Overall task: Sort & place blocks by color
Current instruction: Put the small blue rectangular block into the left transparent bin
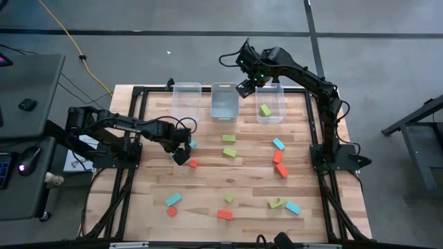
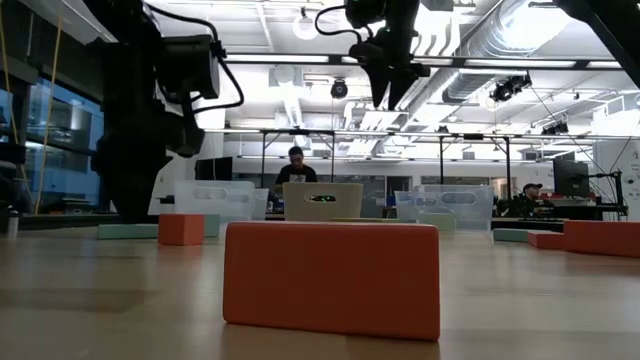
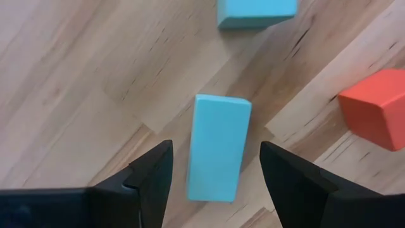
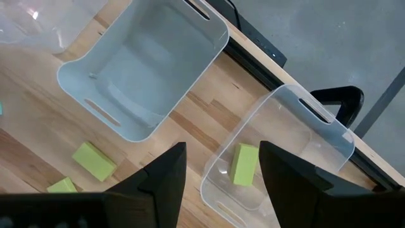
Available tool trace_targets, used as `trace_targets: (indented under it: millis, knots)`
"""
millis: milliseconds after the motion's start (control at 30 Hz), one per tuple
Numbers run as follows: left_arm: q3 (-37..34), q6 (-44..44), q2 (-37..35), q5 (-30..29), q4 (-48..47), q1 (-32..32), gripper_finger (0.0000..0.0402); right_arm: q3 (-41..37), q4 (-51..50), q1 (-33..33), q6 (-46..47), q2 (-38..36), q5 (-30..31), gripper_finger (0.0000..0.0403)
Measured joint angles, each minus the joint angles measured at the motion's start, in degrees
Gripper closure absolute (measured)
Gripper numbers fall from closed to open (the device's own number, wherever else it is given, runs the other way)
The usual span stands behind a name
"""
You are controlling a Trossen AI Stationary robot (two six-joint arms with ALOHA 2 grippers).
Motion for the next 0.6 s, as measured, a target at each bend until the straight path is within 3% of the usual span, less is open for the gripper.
trace_targets:
  millis: [600]
  knots:
    - [0.6, 1.6, 5.6, -1.0, 0.5, 0.0, 0.0193, 0.0, 0.6, 0.0, 0.2, 0.0, 0.0, 0.0215]
